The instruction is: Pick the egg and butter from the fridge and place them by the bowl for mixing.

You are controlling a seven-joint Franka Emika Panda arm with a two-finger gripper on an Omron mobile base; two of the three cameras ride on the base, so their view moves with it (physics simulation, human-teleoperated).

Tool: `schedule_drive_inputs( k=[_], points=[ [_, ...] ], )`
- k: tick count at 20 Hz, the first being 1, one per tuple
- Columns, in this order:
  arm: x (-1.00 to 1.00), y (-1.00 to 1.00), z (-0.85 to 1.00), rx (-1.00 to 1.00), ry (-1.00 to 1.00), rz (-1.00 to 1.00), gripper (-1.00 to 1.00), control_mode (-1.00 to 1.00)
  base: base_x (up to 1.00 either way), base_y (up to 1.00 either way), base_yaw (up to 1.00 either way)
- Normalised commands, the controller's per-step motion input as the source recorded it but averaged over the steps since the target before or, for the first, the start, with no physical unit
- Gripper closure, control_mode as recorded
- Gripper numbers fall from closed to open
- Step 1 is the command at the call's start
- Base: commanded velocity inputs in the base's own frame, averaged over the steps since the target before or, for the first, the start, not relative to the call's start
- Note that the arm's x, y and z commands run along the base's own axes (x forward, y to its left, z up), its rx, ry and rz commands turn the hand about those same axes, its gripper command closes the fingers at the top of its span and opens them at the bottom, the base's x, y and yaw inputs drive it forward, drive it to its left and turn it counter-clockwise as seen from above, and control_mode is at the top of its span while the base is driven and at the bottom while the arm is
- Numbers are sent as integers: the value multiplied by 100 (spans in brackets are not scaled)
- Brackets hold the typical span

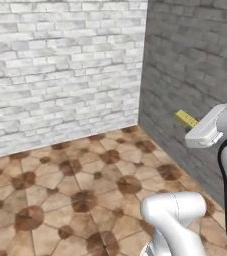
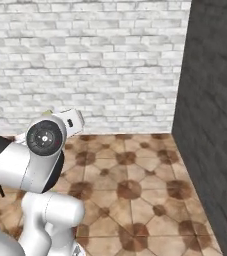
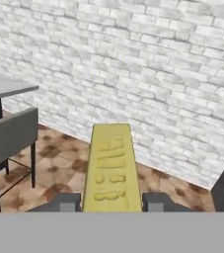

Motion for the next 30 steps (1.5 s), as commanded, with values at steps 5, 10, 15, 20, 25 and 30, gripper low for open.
schedule_drive_inputs(
  k=[5,10,15,20,25,30],
  points=[
    [0,0,0,0,0,0,100,100,100,20,15],
    [0,0,0,0,0,0,100,100,100,17,21],
    [0,0,0,0,0,0,100,100,100,12,27],
    [0,0,0,0,0,0,100,100,100,6,33],
    [0,0,0,0,0,0,100,100,100,3,36],
    [0,0,0,0,0,0,100,100,100,0,43]
  ],
)
